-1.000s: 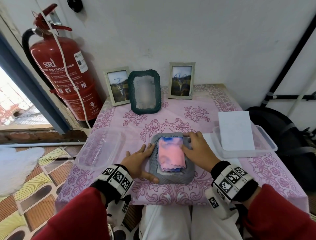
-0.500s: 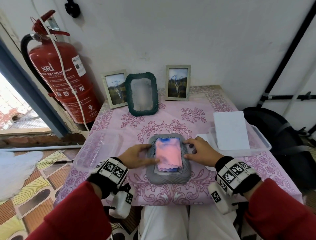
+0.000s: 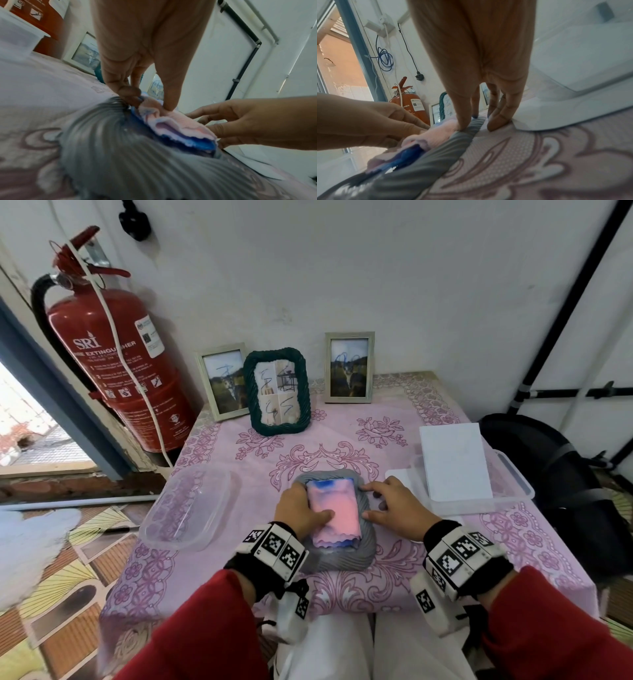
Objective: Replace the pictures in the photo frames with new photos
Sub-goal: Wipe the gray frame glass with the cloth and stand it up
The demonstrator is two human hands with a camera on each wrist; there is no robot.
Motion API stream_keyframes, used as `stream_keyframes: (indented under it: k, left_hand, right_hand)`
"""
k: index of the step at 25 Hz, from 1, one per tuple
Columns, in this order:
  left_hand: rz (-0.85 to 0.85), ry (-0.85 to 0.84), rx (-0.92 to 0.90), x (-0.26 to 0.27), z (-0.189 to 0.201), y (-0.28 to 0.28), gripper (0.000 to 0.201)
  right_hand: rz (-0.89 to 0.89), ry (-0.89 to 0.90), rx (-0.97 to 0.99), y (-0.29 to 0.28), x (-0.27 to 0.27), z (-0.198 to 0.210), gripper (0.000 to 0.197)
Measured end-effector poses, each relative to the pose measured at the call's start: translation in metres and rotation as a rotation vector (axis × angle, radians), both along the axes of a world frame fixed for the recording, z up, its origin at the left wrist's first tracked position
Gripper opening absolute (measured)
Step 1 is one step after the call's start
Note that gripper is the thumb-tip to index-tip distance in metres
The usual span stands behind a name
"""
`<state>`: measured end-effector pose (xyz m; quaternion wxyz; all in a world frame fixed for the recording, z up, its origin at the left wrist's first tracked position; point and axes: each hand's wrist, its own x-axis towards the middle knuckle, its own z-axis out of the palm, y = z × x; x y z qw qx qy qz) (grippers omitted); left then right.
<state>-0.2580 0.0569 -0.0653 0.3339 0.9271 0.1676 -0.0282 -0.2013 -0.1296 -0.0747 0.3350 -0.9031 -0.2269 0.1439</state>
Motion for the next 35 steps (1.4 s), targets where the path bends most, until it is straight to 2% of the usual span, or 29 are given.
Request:
stream_keyframes:
  k: [4, 9, 11, 14, 17, 18, 20, 22, 26, 28, 31, 35]
  left_hand:
    - [0.026, 0.031, -0.064, 0.002, -0.004, -0.002, 0.044]
    - [0.035, -0.153, -0.254, -0.006, -0.003, -0.005, 0.034]
    - [0.01, -0.164, -0.323, -0.007, 0.0, -0.002, 0.033]
    - [0.013, -0.175, -0.497, -0.007, 0.009, 0.005, 0.043]
    - [0.033, -0.261, -0.693, -0.008, 0.021, 0.017, 0.058]
    - [0.027, -0.289, -0.708, -0.01, 0.026, 0.021, 0.062]
    - [-0.019, -0.335, -0.646, -0.013, 0.036, 0.032, 0.062]
    - [-0.047, -0.391, -0.54, -0.019, 0.044, 0.045, 0.051]
    - [0.06, -0.543, -0.452, -0.032, 0.056, 0.08, 0.035]
    - [0.136, -0.529, -0.481, -0.039, 0.062, 0.1, 0.031]
    - [0.17, -0.458, -0.553, -0.049, 0.068, 0.127, 0.038]
    - [0.275, -0.355, -0.475, -0.059, 0.062, 0.157, 0.041]
  right_hand:
    - [0.002, -0.015, -0.013, 0.0, 0.0, -0.001, 0.054]
    - [-0.003, -0.013, -0.007, -0.001, -0.001, 0.0, 0.054]
    - [-0.006, -0.008, -0.001, -0.001, -0.001, 0.001, 0.054]
    - [-0.008, -0.015, -0.004, -0.001, -0.001, 0.002, 0.055]
    - [-0.012, -0.016, -0.008, -0.001, -0.002, 0.002, 0.055]
    - [-0.013, -0.015, -0.009, -0.001, -0.002, 0.001, 0.055]
    - [-0.015, -0.014, -0.014, -0.001, -0.003, 0.001, 0.055]
    - [-0.021, -0.007, -0.014, 0.0, -0.003, 0.001, 0.055]
    - [-0.01, 0.003, -0.035, 0.0, -0.003, 0.001, 0.056]
    - [-0.009, 0.004, -0.041, 0.0, -0.004, 0.002, 0.056]
    - [-0.012, 0.006, -0.047, 0.0, -0.005, 0.003, 0.056]
    - [-0.008, 0.023, -0.043, 0.0, -0.006, 0.003, 0.056]
